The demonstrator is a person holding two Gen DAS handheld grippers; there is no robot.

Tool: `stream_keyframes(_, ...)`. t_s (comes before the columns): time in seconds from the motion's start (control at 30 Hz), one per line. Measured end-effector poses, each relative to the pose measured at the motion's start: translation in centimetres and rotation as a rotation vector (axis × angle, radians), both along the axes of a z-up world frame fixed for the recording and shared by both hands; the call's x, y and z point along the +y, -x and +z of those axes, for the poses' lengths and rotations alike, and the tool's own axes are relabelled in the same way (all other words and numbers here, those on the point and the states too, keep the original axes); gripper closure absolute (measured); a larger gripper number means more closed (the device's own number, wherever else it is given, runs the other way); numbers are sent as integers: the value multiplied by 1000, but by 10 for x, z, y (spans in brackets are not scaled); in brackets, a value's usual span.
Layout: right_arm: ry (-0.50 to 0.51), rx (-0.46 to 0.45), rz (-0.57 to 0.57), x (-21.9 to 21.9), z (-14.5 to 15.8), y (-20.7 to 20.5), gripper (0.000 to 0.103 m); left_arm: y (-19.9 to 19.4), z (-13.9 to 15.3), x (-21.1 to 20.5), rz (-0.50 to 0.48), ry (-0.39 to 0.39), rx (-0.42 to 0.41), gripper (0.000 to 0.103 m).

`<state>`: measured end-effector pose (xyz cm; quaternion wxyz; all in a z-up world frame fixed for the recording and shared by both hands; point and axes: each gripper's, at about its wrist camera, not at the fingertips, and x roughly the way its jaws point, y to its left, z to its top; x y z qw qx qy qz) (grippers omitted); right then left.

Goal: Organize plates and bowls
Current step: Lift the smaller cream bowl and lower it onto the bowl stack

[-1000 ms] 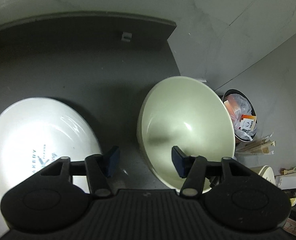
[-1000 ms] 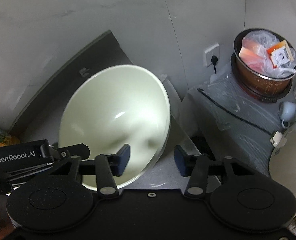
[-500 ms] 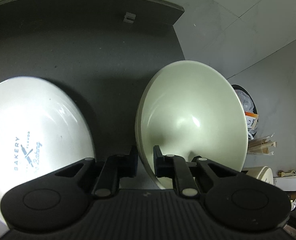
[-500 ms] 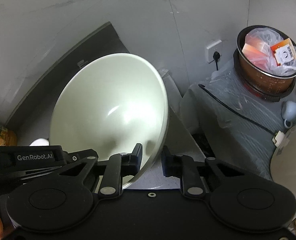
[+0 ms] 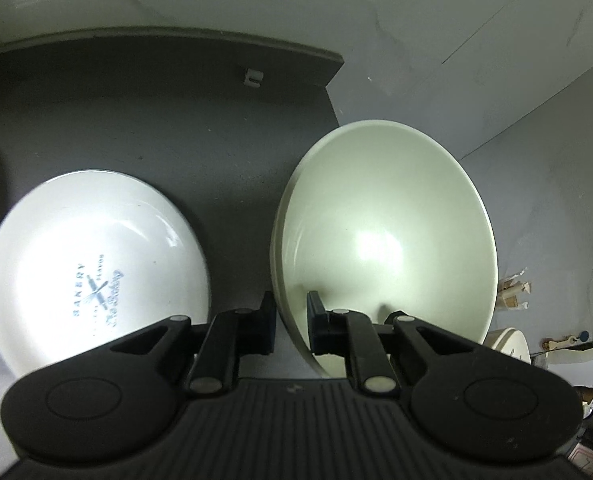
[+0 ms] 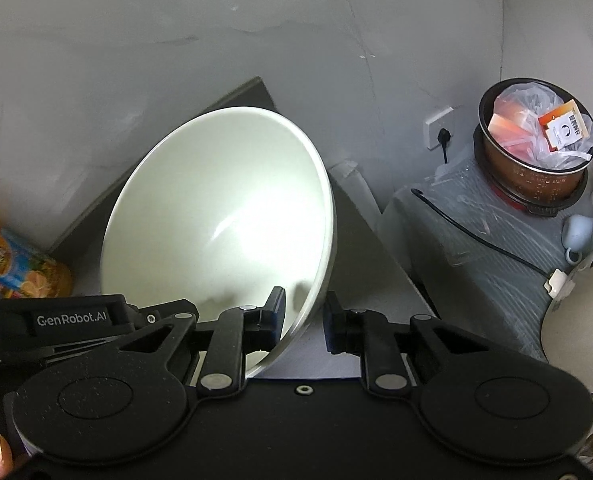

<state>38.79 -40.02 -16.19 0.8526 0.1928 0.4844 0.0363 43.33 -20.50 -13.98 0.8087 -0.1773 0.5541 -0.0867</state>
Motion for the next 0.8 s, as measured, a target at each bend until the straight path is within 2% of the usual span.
stream_keyframes(0.43, -3, -64, 10, 11, 26, 41, 83, 50, 34, 16, 6, -3, -61, 89)
stream_keyframes(0.8, 8, -90, 29, 21, 39, 69, 83, 86, 49, 32, 22, 8, -85, 89)
